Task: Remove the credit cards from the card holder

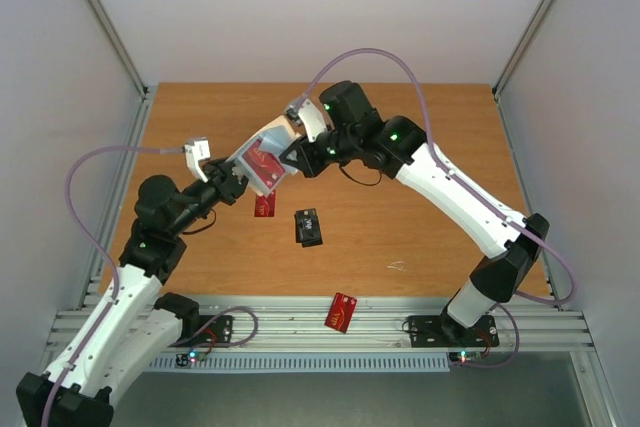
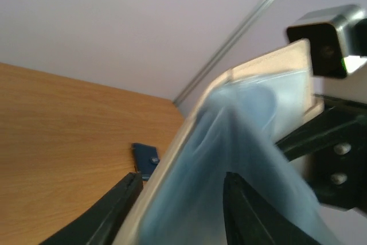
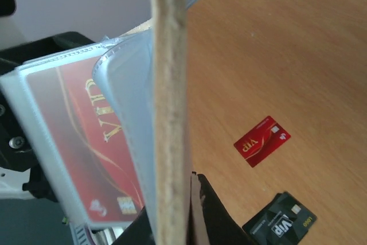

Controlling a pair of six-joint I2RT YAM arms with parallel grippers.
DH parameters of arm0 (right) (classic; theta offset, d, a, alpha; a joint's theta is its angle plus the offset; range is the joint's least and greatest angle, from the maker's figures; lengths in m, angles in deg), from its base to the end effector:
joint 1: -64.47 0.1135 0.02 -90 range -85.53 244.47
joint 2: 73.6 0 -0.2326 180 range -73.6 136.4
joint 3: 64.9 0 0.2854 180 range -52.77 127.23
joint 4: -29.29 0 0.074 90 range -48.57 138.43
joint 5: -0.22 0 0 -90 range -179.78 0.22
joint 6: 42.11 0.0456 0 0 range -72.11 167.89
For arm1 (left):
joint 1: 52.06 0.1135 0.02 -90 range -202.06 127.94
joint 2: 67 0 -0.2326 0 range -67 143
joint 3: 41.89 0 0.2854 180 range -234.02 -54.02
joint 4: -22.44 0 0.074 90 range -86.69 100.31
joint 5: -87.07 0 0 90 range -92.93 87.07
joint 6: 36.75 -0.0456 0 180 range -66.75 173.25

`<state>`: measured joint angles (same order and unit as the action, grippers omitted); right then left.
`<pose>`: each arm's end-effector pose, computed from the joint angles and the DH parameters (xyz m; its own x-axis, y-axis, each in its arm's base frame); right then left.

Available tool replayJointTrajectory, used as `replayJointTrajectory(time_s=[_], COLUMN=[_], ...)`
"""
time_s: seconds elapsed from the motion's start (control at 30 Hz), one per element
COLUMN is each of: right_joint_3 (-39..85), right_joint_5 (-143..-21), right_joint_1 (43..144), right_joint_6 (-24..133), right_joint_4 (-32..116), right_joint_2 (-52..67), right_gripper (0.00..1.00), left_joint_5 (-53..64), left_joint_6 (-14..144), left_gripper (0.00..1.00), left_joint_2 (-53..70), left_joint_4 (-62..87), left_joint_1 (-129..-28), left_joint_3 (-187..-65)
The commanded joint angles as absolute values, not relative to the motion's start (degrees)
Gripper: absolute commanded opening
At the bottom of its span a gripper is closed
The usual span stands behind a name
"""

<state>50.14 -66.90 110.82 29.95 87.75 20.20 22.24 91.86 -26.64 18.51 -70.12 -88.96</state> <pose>0.2590 0.2972 0.3788 -0.1261 -0.5433 -0.8300 -0.9662 0.2571 -0.0215 0.2234 -0.0933 0.3031 -0.3911 -0.4665 -0.7934 0.5636 0.5601 -0.6072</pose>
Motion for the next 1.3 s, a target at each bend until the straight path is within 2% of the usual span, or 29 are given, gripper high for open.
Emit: replayJointTrajectory(time_s=[0.0, 0.1, 0.3, 0.53, 0.63, 0.73, 0.97, 1.03, 1.07, 1.1, 1.2, 1.23, 1.27], right_joint_3=[49.32, 48.39, 48.49, 49.1, 48.58, 48.76, 49.0, 49.42, 49.4, 49.3, 48.85, 48.34, 47.69], right_joint_5=[-68.79, -68.5, -67.14, -66.63, -62.61, -61.61, -55.15, -53.59, -52.25, -50.59, -46.44, -45.61, -45.45], right_joint_1=[107.78, 106.62, 106.66, 106.65, 106.81, 107.8, 107.85, 107.88, 107.81, 107.69, 106.63, 105.94, 105.05], right_joint_6=[33.74, 34.03, 33.01, 32.86, 32.24, 30.53, 29.25, 28.47, 28.24, 28.2, 29.57, 30.5, 31.74], right_joint_4=[88.29, 89.01, 89.88, 89.65, 88.14, 87.45, 84.76, 85.09, 84.94, 84.54, 82.98, 82.09, 80.89], right_joint_2=[15.81, 14.38, 13.35, 13.32, 13.11, 12.71, 12.88, 13.26, 13.31, 13.32, 13.37, 13.28, 13.1], right_gripper=[0.01, 0.01, 0.01, 0.01, 0.01, 0.01, 0.01, 0.01, 0.01, 0.01, 0.01, 0.02, 0.07], left_joint_5=[14.58, 16.5, 35.82, 41.81, 41.42, 37.21, 39.89, 43.04, 44.25, 45.15, 47.01, 47.19, 47.21], left_joint_6=[80.55, 75.84, 83.38, 88.77, 91.78, 92.02, 92.93, 93.37, 93.56, 93.58, 93.04, 92.84, 92.68], left_gripper=[0.42, 0.48, 0.75, 0.98, 0.99, 1.0, 0.99, 0.93, 0.86, 0.74, 0.12, 0.01, 0.0], left_joint_2=[-27.79, -29.35, -28.99, -25.78, -23.06, -21.16, -20.17, -20.76, -21.0, -21.22, -22.26, -22.64, -22.93], left_joint_4=[8.72, 5.85, 17.32, 26.5, 30.27, 26.02, 30.64, 33.73, 34.72, 35.49, 36.79, 36.73, 36.08], left_joint_1=[-69.31, -67.36, -65.67, -65.33, -65.42, -65.41, -66.03, -66.01, -66.01, -66.03, -66.03, -66.03, -65.97], left_joint_3=[-92.43, -92.02, -90.13, -90.24, -89.64, -90.54, -90.53, -90.21, -90.16, -90.01, -89.64, -89.56, -89.46])
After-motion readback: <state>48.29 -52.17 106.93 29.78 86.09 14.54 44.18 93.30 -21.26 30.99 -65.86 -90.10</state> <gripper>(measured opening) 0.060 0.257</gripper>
